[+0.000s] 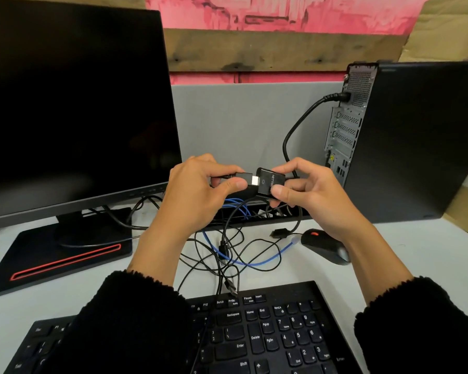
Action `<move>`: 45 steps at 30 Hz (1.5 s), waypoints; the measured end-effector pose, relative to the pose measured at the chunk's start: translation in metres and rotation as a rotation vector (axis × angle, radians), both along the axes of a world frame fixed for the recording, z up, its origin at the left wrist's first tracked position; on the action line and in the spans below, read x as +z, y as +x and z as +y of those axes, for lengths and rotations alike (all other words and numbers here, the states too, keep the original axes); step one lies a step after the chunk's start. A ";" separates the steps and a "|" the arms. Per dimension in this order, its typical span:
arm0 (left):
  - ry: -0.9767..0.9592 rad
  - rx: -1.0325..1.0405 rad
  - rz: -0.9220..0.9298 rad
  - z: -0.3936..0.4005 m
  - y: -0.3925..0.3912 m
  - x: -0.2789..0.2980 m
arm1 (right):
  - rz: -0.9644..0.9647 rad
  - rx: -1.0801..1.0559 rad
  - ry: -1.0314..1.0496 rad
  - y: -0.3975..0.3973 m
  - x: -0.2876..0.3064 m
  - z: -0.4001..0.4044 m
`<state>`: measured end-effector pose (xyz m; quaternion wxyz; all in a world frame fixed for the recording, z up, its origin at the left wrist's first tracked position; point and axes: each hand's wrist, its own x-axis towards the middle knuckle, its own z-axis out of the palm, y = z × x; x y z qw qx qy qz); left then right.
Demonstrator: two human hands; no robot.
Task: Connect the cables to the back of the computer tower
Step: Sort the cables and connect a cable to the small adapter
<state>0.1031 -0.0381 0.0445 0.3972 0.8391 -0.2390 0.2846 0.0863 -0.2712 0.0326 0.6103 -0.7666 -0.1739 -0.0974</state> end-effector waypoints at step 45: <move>-0.141 0.257 -0.022 0.028 -0.003 0.010 | 0.011 -0.279 -0.233 0.009 -0.007 -0.027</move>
